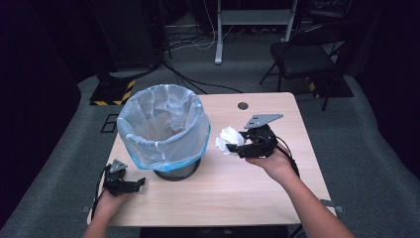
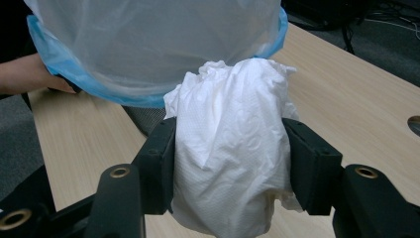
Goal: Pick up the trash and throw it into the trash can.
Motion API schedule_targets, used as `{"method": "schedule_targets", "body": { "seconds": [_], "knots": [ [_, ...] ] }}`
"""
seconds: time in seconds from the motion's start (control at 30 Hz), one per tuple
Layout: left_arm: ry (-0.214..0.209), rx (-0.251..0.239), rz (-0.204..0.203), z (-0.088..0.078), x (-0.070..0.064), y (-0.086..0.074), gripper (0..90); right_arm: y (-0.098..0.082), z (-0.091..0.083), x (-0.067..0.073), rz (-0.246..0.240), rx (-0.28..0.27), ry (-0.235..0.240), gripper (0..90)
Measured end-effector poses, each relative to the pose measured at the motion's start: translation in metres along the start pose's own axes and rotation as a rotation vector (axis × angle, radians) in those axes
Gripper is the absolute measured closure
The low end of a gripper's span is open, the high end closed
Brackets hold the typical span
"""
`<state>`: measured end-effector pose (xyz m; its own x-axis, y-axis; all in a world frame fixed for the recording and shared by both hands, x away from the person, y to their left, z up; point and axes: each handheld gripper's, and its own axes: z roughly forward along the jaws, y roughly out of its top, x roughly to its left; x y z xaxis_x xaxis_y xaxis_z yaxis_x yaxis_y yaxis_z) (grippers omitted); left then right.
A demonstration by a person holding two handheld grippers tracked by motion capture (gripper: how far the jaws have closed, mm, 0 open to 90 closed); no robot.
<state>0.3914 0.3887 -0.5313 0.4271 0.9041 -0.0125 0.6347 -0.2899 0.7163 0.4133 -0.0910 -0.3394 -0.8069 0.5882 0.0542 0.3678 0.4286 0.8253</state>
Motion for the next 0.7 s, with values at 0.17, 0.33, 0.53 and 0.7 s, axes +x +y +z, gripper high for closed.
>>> {"method": "schedule_targets", "body": {
  "seconds": [0.17, 0.33, 0.53, 0.7],
  "knots": [
    [0.0, 0.0, 0.0, 0.0, 0.0, 0.0, 0.0, 0.01, -0.004, 0.003, -0.02, -0.008, 0.012, 43.2],
    [0.0, 0.0, 0.0, 0.0, 0.0, 0.0, 0.0, 0.021, -0.012, 0.006, -0.026, -0.025, 0.039, 43.3],
    [0.0, -0.001, -0.001, 0.0, 0.0, 0.0, 0.0, 0.035, -0.02, 0.007, -0.043, -0.049, 0.066, 43.5],
    [0.0, -0.001, -0.001, 0.0, 0.0, 0.0, 0.0, 0.045, -0.025, 0.007, -0.057, -0.067, 0.078, 43.5]
  ]
}}
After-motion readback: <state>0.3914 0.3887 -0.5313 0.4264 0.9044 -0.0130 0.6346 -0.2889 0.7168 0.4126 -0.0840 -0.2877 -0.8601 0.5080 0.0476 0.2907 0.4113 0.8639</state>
